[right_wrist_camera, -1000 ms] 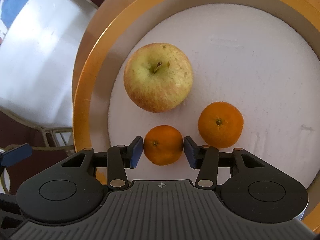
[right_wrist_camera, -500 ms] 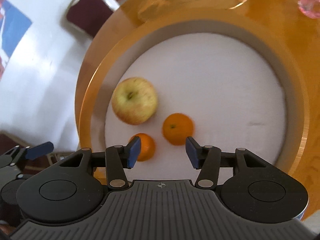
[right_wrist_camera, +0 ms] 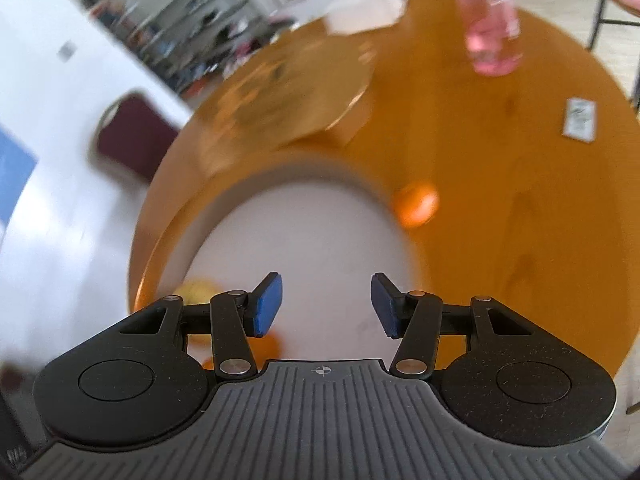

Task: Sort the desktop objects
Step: 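Grasp the last mandarin with the right gripper and carry it toward the tray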

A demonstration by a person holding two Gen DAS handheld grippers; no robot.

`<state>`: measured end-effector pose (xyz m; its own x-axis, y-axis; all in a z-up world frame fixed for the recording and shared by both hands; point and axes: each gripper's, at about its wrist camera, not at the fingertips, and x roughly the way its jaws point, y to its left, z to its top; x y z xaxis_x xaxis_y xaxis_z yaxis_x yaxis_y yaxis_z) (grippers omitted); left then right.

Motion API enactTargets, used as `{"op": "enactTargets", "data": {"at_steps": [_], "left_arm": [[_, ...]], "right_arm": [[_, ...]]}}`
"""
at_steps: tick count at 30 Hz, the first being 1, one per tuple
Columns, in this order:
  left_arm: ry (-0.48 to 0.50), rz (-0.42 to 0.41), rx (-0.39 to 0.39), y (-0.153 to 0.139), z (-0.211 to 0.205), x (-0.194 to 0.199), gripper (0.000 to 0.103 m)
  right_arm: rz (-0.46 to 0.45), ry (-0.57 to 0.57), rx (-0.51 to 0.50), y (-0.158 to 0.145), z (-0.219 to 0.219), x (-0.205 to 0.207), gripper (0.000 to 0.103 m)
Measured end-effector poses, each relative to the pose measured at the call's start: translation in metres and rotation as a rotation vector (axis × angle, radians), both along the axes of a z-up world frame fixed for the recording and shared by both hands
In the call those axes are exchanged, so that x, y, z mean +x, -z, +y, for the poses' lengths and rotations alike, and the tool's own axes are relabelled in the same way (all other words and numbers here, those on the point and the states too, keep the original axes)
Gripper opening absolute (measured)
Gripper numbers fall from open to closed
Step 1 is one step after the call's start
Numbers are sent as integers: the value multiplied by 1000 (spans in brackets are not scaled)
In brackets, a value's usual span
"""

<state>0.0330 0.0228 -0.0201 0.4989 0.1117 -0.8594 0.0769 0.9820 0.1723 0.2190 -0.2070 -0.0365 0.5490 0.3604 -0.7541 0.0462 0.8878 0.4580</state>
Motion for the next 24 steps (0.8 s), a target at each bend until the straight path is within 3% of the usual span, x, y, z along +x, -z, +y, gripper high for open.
{"op": "enactTargets", "data": {"at_steps": [3, 9, 14, 22, 24], "left_arm": [[-27, 11, 13, 1, 0, -1, 102], [-103, 23, 41, 2, 7, -4, 103], [-159, 32, 49, 3, 14, -8, 102], [-179, 36, 51, 2, 16, -11, 103], [-176, 36, 51, 2, 16, -12, 103]], "right_arm": [[21, 77, 16, 14, -26, 26, 56], [128, 192, 51, 74, -40, 86, 56], [237, 263, 193, 112, -44, 115, 56], [310, 307, 207, 138, -30, 135, 59], [324, 316, 210, 143, -27, 137, 54]]}}
